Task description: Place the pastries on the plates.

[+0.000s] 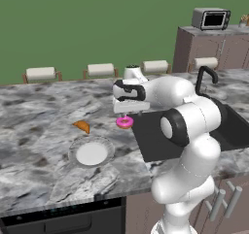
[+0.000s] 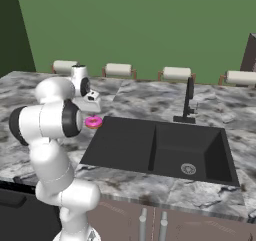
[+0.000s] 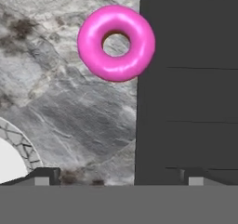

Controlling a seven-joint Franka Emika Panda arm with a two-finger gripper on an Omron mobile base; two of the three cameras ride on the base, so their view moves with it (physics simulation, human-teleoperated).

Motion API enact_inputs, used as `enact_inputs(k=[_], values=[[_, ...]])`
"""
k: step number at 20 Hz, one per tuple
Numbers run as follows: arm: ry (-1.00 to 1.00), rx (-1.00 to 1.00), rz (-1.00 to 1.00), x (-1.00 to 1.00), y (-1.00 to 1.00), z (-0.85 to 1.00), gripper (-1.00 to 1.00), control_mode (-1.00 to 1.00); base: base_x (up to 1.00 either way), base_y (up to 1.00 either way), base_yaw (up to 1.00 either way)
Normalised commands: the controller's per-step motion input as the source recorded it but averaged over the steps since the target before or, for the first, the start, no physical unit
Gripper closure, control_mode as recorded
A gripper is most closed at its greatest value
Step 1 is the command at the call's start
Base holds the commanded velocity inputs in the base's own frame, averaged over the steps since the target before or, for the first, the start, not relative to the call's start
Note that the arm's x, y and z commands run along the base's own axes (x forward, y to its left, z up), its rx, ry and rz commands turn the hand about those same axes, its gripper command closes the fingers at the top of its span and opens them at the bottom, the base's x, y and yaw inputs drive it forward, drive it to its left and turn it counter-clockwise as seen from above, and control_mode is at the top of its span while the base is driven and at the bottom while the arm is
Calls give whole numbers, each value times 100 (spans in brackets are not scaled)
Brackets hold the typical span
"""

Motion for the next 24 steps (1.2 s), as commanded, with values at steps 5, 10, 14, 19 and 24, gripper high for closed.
enact_inputs(k=[5, 10, 14, 19, 24], values=[[0, 0, 0, 20, 4, -31, -100, -100, 0, 0, 0], [0, 0, 0, 7, 5, -21, -100, -100, 0, 0, 0], [0, 0, 0, 4, 15, -24, -100, -100, 0, 0, 0], [0, 0, 0, 9, 17, -28, -100, -100, 0, 0, 0], [0, 0, 0, 13, 11, -16, -100, -100, 0, 0, 0]])
